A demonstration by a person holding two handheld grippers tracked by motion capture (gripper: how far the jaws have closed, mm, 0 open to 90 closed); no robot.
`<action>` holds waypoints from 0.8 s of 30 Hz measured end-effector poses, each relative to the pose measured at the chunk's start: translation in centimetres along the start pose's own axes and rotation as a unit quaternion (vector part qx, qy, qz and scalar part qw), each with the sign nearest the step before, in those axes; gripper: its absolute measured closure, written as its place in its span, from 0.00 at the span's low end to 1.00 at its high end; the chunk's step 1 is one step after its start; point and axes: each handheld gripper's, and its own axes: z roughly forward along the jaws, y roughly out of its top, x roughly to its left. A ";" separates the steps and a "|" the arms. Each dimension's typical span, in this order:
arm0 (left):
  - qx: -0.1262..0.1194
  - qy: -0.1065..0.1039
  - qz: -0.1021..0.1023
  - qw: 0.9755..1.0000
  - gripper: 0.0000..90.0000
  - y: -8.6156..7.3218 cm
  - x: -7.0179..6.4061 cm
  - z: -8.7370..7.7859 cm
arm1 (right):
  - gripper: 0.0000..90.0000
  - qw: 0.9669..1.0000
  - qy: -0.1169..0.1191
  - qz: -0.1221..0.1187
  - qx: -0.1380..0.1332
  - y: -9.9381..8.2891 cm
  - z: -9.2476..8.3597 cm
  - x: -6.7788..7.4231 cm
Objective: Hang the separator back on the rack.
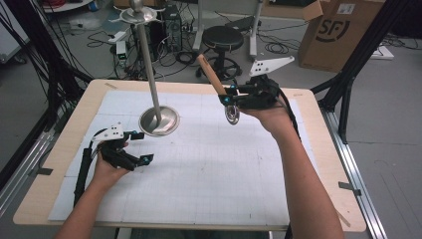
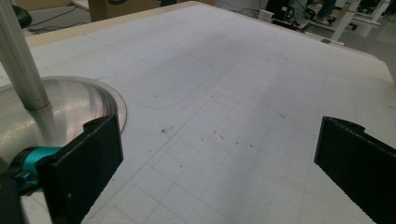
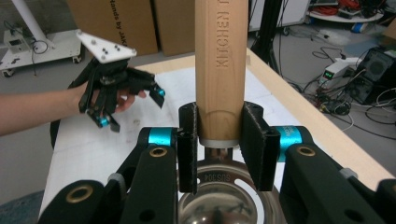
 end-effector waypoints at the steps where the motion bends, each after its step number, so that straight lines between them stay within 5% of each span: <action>1: 0.000 0.000 0.000 1.000 0.02 0.0 0.0 0.0 | 0.77 1.000 -0.001 0.001 -0.001 0.3 0.0 -0.1; 24: 0.008 -0.003 0.012 1.000 0.02 0.1 -0.6 0.4 | 0.77 1.000 0.013 -0.004 -0.009 5.6 2.4 -1.4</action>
